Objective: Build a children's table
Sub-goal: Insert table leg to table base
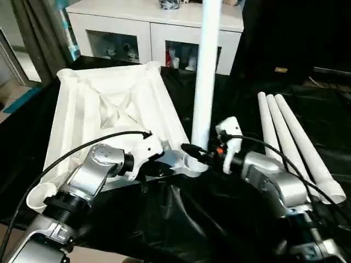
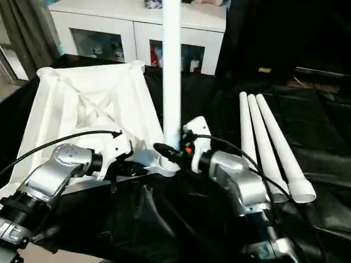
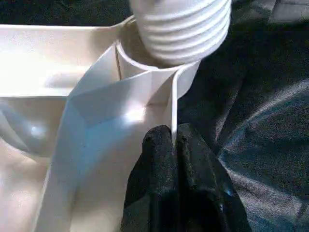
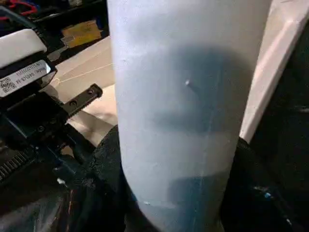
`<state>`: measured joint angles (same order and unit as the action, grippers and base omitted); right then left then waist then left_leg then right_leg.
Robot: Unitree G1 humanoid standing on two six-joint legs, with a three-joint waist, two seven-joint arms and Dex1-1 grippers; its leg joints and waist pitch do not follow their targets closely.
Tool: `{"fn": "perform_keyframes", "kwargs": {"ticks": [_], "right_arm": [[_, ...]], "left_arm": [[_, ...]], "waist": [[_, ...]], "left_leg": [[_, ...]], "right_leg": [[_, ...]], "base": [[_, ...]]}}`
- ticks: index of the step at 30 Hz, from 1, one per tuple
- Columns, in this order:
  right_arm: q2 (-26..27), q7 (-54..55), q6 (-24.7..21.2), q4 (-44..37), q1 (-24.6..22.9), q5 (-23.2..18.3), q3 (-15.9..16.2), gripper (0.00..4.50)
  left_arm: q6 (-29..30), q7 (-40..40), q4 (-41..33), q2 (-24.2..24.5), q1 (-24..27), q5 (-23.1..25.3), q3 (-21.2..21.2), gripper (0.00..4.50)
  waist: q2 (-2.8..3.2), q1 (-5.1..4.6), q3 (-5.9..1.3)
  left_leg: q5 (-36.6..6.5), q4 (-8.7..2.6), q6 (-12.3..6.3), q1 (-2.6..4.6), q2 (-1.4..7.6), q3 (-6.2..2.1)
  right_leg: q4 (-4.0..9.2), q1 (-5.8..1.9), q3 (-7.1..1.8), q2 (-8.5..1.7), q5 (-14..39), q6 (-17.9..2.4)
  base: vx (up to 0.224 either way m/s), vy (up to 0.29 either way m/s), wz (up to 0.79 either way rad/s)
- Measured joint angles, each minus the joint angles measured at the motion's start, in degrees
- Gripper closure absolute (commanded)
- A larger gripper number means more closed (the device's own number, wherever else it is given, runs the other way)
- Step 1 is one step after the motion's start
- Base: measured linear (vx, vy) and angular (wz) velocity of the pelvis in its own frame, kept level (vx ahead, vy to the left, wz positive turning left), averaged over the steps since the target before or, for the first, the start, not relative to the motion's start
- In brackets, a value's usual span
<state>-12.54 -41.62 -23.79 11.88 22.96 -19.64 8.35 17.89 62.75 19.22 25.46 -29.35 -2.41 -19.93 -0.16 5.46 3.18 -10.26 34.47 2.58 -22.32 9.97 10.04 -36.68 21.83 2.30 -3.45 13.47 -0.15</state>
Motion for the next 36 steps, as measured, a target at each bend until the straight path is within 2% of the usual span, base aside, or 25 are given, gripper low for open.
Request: {"fn": "perform_keyframes", "kwargs": {"ticks": [8, 14, 26, 32, 35, 36], "right_arm": [[1.6, -0.3, 2.3, 5.5, 2.0, 0.0, -1.1, 2.57], [3.0, -1.4, 4.7, 9.8, 3.7, 0.1, -1.3, 2.57], [4.5, -2.7, 8.8, 13.2, 3.3, -0.6, -3.3, 2.57], [7.1, -3.0, 14.4, 14.9, 0.2, -3.0, -6.5, 2.57], [7.5, -3.7, 17.2, 15.0, -1.0, -3.4, -7.0, 2.57], [7.5, -3.8, 17.9, 14.9, -1.4, -3.4, -7.0, 2.57]], "left_arm": [[0.9, 0.1, -2.1, 0.5, 1.0, 0.0, 0.0, 4.50], [1.5, -0.1, -2.2, 1.1, 1.1, 0.0, 0.2, 4.50], [1.7, -0.6, -2.2, 1.2, 1.1, 0.0, 0.2, 4.50], [1.7, -0.5, -2.1, 1.2, 1.0, 0.0, 0.2, 4.50], [1.7, -0.5, -2.1, 1.2, 1.0, 0.0, 0.1, 4.50], [1.7, -0.5, -2.0, 1.1, 1.0, -0.1, 0.1, 4.50]], "waist": [[-0.02, 0.01, 0.00], [-0.03, -0.35, 0.00], [0.07, -0.34, 0.01], [0.72, -0.26, 0.05], [0.80, -0.17, 0.04], [1.16, -0.09, 0.08]], "left_leg": [[0.0, 0.00, -0.01, -0.05, 0.00, 0.01], [0.0, 0.00, 0.00, 0.04, 0.00, 0.01], [0.0, 0.00, 0.02, 0.11, 0.01, 0.01], [0.0, 0.00, 0.02, 0.11, 0.01, -0.01], [0.0, -0.01, 0.02, 0.11, 0.02, -0.01], [0.0, 0.03, 0.02, 0.09, 0.02, -0.06]], "right_leg": [[0.02, 0.04, 0.01, 0.00, 0.0, 0.0], [-0.11, 0.03, -0.01, 0.00, 0.0, 0.0], [-0.23, 0.03, 0.00, 0.01, 0.0, 0.0], [-0.23, 0.02, 0.00, 0.00, 0.0, 0.0], [-0.23, 0.02, 0.02, 0.01, 0.0, 0.0], [-0.20, 0.00, 0.05, 0.01, 0.0, 0.0]], "base": [[0.000, 0.000, 0.00], [0.000, 0.000, 0.00], [0.000, 0.000, 0.00], [0.000, 0.000, 0.00], [0.000, 0.000, 0.00], [0.000, 0.000, 0.00]]}}
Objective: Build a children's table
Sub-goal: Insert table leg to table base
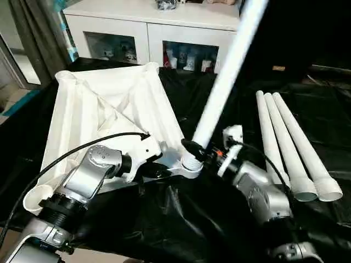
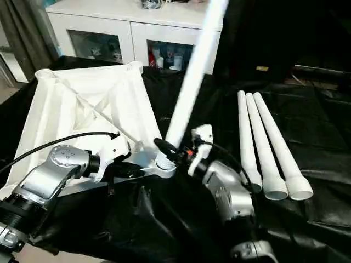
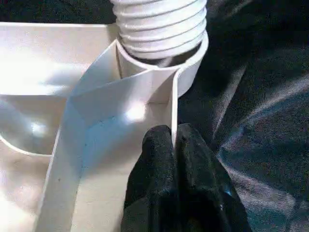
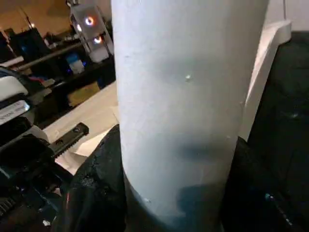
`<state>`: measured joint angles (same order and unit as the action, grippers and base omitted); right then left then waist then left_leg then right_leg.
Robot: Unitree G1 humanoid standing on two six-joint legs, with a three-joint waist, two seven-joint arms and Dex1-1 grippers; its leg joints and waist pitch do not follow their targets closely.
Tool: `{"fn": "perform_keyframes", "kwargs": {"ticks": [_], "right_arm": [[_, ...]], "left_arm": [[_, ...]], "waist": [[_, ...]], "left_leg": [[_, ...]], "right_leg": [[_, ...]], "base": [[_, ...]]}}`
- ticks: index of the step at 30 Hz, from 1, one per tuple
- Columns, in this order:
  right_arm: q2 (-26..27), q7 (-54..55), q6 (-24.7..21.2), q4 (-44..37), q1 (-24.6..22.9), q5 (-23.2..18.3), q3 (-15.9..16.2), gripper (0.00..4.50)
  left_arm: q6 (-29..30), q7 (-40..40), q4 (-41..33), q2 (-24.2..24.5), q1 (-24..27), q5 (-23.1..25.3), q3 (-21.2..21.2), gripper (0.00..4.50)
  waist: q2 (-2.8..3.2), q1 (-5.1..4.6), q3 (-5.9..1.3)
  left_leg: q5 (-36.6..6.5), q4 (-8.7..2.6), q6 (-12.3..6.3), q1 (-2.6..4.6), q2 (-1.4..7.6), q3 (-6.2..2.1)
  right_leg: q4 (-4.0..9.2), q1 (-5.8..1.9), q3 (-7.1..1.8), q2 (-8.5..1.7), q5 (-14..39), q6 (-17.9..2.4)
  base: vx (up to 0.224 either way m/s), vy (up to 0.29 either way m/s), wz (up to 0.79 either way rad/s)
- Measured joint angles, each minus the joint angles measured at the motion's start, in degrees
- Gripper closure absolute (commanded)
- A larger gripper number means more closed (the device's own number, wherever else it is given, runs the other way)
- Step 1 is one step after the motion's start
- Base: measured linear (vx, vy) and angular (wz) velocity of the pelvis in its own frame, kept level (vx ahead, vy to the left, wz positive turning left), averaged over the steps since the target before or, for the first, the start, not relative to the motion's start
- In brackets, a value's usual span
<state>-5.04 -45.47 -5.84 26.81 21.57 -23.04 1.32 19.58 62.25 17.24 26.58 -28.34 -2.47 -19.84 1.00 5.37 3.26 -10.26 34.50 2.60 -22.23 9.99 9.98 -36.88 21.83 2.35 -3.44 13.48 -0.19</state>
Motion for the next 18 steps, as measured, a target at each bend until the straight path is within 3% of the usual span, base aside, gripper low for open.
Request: {"fn": "perform_keyframes", "kwargs": {"ticks": [3, 7, 10, 18], "right_arm": [[0.1, -0.4, 1.8, -1.1, -1.7, 0.0, -0.1, 2.57], [-1.6, -0.8, 4.3, -3.2, -3.3, 2.4, 1.8, 2.57], [-2.6, -0.5, 6.0, -4.3, -3.5, 4.8, 3.3, 2.57], [-3.9, -0.7, 5.6, -5.4, -3.3, 5.8, 4.3, 2.57]], "left_arm": [[0.0, 0.2, 0.2, -0.1, -0.2, -0.1, -0.2, 4.50], [-0.3, 0.4, 0.7, -0.5, -0.5, -0.1, -0.3, 4.50], [-0.5, 0.4, 1.2, -0.8, -0.5, -0.1, -0.3, 4.50], [-0.5, 0.1, 1.2, -1.1, -0.5, -0.1, -0.3, 4.50]], "waist": [[0.66, 0.09, 0.03], [1.03, 0.45, -0.01], [1.10, 0.60, -0.05], [1.02, 0.68, -0.05]], "left_leg": [[0.0, 0.01, -0.01, -0.01, -0.04, 0.01], [0.0, -0.05, 0.00, -0.01, -0.01, 0.01], [0.0, -0.04, -0.01, -0.01, -0.01, 0.01], [0.0, -0.04, -0.01, -0.04, -0.01, 0.02]], "right_leg": [[0.08, -0.03, -0.04, -0.02, 0.0, 0.0], [0.08, 0.00, 0.01, 0.00, 0.0, 0.0], [0.10, -0.01, 0.01, 0.00, 0.0, 0.0], [0.13, 0.00, -0.01, 0.00, 0.0, 0.0]], "base": [[0.000, 0.000, 0.00], [0.000, 0.000, 0.00], [0.000, 0.000, 0.00], [0.000, 0.000, 0.00]]}}
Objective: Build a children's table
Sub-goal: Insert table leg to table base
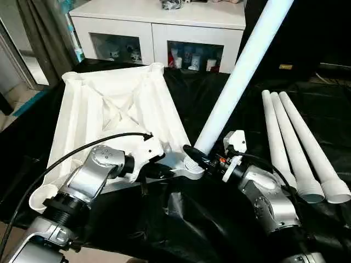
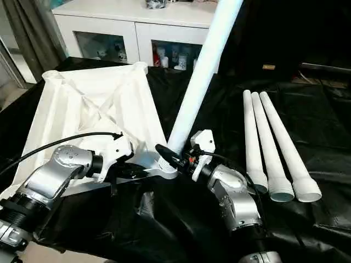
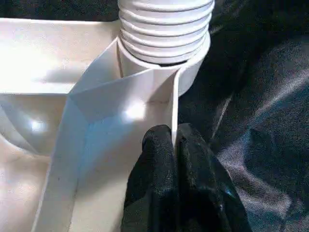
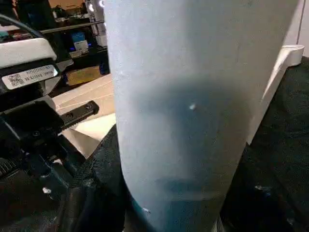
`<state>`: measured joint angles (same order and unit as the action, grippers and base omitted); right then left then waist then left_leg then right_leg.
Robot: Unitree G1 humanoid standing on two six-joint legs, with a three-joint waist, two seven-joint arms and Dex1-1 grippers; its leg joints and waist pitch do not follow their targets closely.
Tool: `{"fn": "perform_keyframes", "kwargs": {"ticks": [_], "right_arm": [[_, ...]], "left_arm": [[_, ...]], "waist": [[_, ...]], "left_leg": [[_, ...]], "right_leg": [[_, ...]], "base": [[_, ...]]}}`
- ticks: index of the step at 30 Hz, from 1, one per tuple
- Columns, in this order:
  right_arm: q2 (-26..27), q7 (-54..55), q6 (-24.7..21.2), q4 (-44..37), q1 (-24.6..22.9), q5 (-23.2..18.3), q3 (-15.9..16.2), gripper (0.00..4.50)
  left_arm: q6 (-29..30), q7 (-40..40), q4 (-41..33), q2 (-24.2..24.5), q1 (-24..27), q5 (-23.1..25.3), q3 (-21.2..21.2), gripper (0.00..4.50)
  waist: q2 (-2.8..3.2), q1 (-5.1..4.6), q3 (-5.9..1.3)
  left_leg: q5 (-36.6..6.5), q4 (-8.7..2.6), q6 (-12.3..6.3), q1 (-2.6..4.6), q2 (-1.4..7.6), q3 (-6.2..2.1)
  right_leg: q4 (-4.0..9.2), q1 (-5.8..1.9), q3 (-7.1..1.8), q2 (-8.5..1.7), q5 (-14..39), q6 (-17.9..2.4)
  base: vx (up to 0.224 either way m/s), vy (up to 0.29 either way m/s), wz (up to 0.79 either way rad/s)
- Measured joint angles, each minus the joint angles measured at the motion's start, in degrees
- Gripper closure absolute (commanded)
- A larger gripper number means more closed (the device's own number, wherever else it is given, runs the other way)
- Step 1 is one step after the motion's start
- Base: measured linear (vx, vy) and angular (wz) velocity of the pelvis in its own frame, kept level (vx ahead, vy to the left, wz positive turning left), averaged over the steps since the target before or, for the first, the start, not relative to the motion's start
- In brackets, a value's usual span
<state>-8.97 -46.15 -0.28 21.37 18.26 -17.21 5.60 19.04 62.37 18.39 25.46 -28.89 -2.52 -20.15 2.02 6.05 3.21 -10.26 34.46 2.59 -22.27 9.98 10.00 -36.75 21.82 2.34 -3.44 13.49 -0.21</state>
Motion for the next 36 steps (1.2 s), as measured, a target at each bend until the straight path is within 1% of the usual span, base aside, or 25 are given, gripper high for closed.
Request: {"fn": "perform_keyframes", "kwargs": {"ticks": [2, 4, 7, 9, 12, 15, 21, 27, 32, 36], "right_arm": [[-0.7, -0.5, -0.4, 0.1, 0.9, 0.7, 0.8, 2.57], [-1.6, -1.7, -0.6, 0.4, 2.2, 2.2, 1.9, 2.57], [-2.3, -3.0, -0.8, 0.8, 2.9, 2.9, 2.9, 2.57], [-2.9, -4.5, -1.0, 2.1, 4.4, 3.5, 3.7, 2.57], [-3.1, -6.0, -1.0, 3.5, 5.6, 3.8, 4.0, 2.57], [-3.3, -7.2, -1.1, 4.1, 6.1, 3.8, 4.1, 2.57], [-3.8, -11.1, -0.8, 4.4, 6.2, 3.3, 4.1, 2.57], [-3.8, -13.7, -0.5, 3.6, 5.3, 2.5, 4.4, 2.57], [-3.7, -13.8, -0.3, 2.8, 4.5, 2.1, 4.4, 2.57], [-2.7, -11.4, -0.6, 2.9, 4.4, 2.0, 3.2, 2.57]], "left_arm": [[0.0, -0.1, 0.0, 0.0, 0.0, 0.0, 0.0, 4.50], [-0.1, 0.0, 0.0, 0.3, 0.0, 0.0, 0.0, 4.50], [-0.3, 0.1, -0.1, 0.3, 0.0, 0.0, -0.1, 4.50], [-0.4, 0.5, -0.1, 0.7, 0.1, 0.1, -0.1, 4.50], [-0.5, 0.6, -0.4, 0.9, 0.2, 0.1, -0.1, 4.50], [-0.5, 0.7, -1.0, 1.1, 0.6, 0.1, -0.1, 4.50], [-1.9, 2.4, -2.1, 2.4, 1.2, 0.1, -0.6, 4.50], [-2.5, 4.5, -4.2, 4.6, 1.9, 0.1, -1.2, 4.50], [-2.4, 4.9, -4.6, 4.9, 2.0, 0.1, -1.2, 4.50], [-1.4, 3.4, -4.6, 4.4, 1.8, 0.2, -1.0, 4.50]], "waist": [[-0.10, -0.01, 0.00], [-0.26, -0.04, 0.00], [-0.60, -0.04, 0.00], [-0.91, -0.14, -0.05], [-1.40, -0.22, -0.11], [-1.62, -0.30, -0.15], [-1.79, -0.39, -0.07], [-2.17, -0.44, 0.16], [-2.18, -0.45, 0.21], [-2.45, -0.44, 0.39]], "left_leg": [[0.0, 0.00, 0.00, 0.00, 0.00, 0.01], [0.0, 0.00, 0.00, 0.01, 0.00, 0.01], [0.0, 0.00, 0.00, 0.01, 0.01, 0.01], [0.0, 0.00, 0.00, 0.01, 0.00, 0.02], [0.0, -0.01, 0.00, 0.01, 0.01, 0.02], [0.0, -0.01, 0.00, 0.01, 0.01, 0.04], [0.0, -0.05, -0.01, 0.01, 0.01, 0.04], [0.0, -0.18, 0.00, 0.01, 0.01, 0.04], [0.0, -0.34, 0.00, 0.01, 0.00, 0.04], [0.0, -0.59, 0.00, 0.07, -0.01, 0.09]], "right_leg": [[0.00, 0.00, -0.01, 0.00, 0.0, 0.0], [-0.02, 0.01, -0.01, 0.00, 0.0, 0.0], [-0.01, 0.01, -0.01, 0.00, 0.0, 0.0], [-0.01, 0.01, -0.01, 0.00, 0.0, 0.0], [0.02, 0.01, -0.01, 0.00, 0.0, 0.0], [0.05, 0.00, -0.02, 0.00, 0.0, 0.0], [0.10, 0.00, -0.02, 0.00, 0.0, 0.0], [0.24, -0.01, -0.01, 0.00, 0.0, 0.0], [0.43, -0.04, 0.01, 0.00, 0.0, 0.0], [0.49, -0.04, 0.02, 0.00, 0.0, 0.0]], "base": [[0.000, 0.000, 0.00], [0.000, 0.000, 0.00], [0.000, 0.000, 0.00], [0.000, 0.000, 0.00], [0.000, 0.000, 0.00], [0.000, 0.000, 0.00], [0.000, 0.000, 0.00], [0.000, 0.000, 0.00], [0.000, 0.000, 0.00], [0.000, 0.000, 0.00]]}}
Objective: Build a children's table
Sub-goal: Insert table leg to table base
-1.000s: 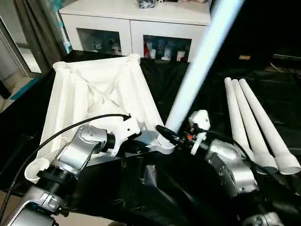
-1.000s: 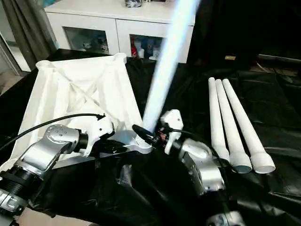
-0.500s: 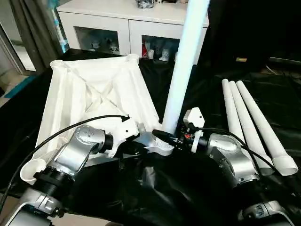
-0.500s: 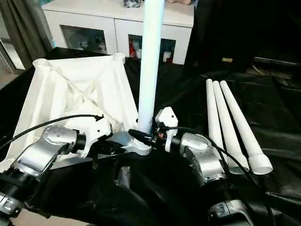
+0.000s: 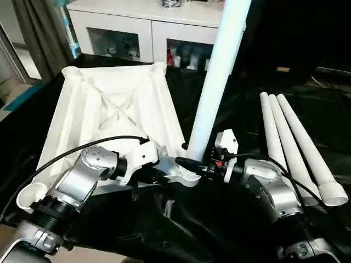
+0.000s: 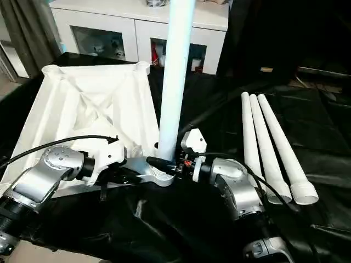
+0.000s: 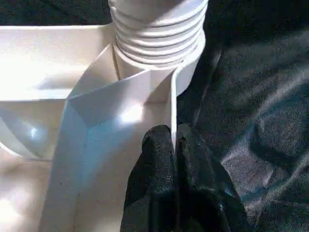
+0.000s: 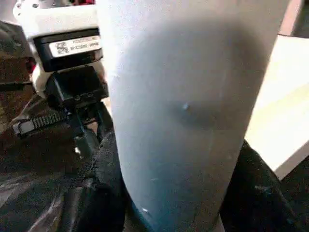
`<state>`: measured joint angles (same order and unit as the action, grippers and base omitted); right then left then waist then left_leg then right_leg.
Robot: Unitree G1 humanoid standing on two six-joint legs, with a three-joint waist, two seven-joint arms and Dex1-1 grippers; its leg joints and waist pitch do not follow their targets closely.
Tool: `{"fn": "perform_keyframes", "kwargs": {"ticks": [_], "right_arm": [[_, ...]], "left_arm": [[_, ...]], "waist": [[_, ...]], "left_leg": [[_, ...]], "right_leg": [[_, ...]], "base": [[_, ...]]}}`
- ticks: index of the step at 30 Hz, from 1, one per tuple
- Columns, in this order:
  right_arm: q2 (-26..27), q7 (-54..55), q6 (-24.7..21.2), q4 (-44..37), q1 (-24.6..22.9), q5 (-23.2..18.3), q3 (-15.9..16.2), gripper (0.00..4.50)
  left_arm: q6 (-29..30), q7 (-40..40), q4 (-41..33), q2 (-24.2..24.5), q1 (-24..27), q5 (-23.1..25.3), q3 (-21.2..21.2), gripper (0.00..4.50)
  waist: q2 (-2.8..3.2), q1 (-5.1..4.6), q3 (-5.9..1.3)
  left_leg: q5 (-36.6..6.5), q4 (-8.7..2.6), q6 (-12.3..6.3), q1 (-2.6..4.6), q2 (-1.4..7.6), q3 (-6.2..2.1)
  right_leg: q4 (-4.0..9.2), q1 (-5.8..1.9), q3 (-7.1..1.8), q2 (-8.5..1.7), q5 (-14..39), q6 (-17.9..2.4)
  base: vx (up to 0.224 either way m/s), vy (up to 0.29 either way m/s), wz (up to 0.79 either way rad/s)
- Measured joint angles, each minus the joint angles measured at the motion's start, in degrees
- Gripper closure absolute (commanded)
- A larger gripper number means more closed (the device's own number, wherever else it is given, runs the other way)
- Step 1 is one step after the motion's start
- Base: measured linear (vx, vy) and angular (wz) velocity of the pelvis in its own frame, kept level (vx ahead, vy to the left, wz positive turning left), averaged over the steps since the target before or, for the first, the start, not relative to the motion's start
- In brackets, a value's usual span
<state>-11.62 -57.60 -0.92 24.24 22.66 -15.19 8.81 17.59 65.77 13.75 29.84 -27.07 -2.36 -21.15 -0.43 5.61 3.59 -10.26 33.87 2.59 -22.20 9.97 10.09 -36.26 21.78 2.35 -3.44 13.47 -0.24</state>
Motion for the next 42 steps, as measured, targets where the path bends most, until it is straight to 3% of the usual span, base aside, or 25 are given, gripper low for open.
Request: {"fn": "perform_keyframes", "kwargs": {"ticks": [7, 13, 19, 24, 39, 42], "right_arm": [[3.0, 10.8, 1.4, 2.2, 1.3, 2.8, -1.2, 2.57], [7.9, 25.9, 2.2, 9.0, 7.6, 6.6, -3.6, 2.57], [11.0, 36.3, 2.5, 16.6, 14.1, 8.3, -5.7, 2.57], [12.5, 42.0, 2.6, 21.0, 17.8, 9.1, -7.1, 2.57], [14.4, 44.9, 4.0, 24.2, 19.5, 10.6, -8.4, 2.57], [14.8, 44.7, 4.2, 24.7, 19.8, 10.5, -9.0, 1.85]], "left_arm": [[7.7, -7.0, -1.2, -3.5, -1.8, 1.7, 1.1, 4.50], [17.9, -18.6, -1.7, -11.1, -5.0, 4.6, 2.3, 4.50], [23.5, -27.5, -0.3, -17.1, -7.7, 6.8, 3.4, 4.50], [24.6, -32.5, 0.9, -20.3, -8.8, 8.2, 3.6, 4.50], [25.0, -33.5, 2.3, -20.7, -9.4, 8.2, 4.5, 4.50], [24.8, -33.3, 2.3, -20.4, -9.5, 8.2, 4.5, 4.50]], "waist": [[-0.65, -0.59, 0.79], [-0.94, -1.58, 1.67], [-0.97, -2.06, 1.73], [-0.92, -2.26, 1.70], [-0.87, -2.52, 1.72], [-0.83, -2.64, 1.75]], "left_leg": [[0.0, -0.34, 0.01, 0.15, 0.00, 0.08], [0.1, -0.52, 0.10, 0.18, 0.00, 0.08], [0.1, -0.79, 0.22, 0.19, -0.02, 0.10], [0.1, -1.01, 0.21, 0.18, -0.01, 0.10], [0.1, -1.23, 0.23, 0.35, -0.01, 0.10], [0.1, -1.26, 0.23, 0.35, -0.01, 0.11]], "right_leg": [[0.14, 0.07, -0.02, 0.00, -0.1, -0.2], [0.39, 0.26, 0.00, 0.00, -0.2, -0.3], [0.55, 0.28, 0.03, 0.01, -0.4, -0.5], [1.01, 0.23, 0.07, 0.06, -0.4, -0.5], [1.09, 0.18, 0.07, 0.06, -0.4, -0.5], [1.10, 0.19, 0.07, 0.06, -0.4, -0.5]], "base": [[0.000, 0.000, 0.00], [0.000, 0.000, 0.00], [0.000, 0.000, 0.00], [0.000, 0.000, 0.00], [0.000, 0.000, 0.00], [0.000, 0.000, 0.00]]}}
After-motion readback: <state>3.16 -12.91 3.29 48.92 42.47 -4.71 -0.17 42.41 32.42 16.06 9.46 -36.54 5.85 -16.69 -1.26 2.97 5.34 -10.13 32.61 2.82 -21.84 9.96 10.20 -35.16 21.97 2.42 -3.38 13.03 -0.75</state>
